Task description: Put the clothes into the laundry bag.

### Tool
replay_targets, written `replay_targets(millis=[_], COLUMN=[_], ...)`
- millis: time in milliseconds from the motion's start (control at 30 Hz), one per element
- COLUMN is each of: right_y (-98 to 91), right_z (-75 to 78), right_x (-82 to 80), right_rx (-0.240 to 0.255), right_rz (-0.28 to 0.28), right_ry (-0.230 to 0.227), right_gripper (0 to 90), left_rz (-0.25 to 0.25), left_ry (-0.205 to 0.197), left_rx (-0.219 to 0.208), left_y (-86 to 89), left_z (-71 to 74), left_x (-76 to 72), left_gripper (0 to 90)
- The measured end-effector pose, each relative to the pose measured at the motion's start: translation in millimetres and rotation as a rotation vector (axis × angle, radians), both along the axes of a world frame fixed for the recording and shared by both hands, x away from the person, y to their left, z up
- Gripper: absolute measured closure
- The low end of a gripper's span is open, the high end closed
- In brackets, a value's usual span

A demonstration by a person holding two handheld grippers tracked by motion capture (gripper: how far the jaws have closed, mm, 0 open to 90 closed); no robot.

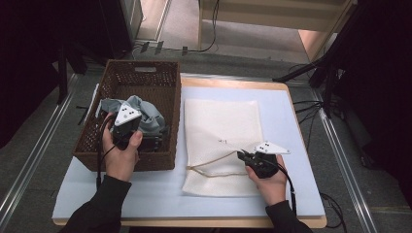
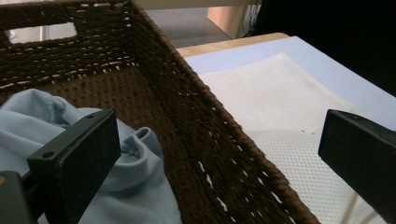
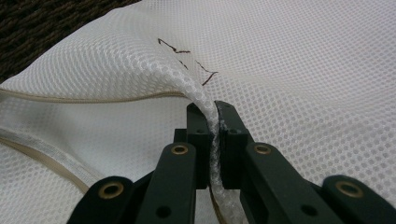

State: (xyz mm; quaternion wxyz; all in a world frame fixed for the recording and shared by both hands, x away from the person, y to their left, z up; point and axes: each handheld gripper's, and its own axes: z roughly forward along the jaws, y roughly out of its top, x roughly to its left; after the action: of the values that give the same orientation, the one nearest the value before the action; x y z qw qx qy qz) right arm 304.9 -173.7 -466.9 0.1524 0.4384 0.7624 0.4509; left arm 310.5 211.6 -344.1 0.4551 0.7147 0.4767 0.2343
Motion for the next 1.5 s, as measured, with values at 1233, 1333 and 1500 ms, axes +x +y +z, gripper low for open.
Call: replay_targets(millis=[1233,1333,1500], right_y=[-0.3,-0.4,-0.6], right_z=[-0.5,-0.7,-0.9], right_x=[0.3,0.4,0.3], right_rx=[-0.007,-0.008,-0.01], right_rz=[0.007,0.006,0.007], right_ry=[-0.006,-0.004,-0.005], right_gripper=[86.3,86.3,86.3], left_rz=[0.199,0.209,0.21], left_ry=[0.395,0.457,0.554], left_rx=[0.17,0.173,0.193], left_y=[42.2,47.1,55.6], left_z=[-38.8,-44.6,-58.4], left_x=[98.6,106.5,114.8], left_gripper=[0.0,0.0,0.0])
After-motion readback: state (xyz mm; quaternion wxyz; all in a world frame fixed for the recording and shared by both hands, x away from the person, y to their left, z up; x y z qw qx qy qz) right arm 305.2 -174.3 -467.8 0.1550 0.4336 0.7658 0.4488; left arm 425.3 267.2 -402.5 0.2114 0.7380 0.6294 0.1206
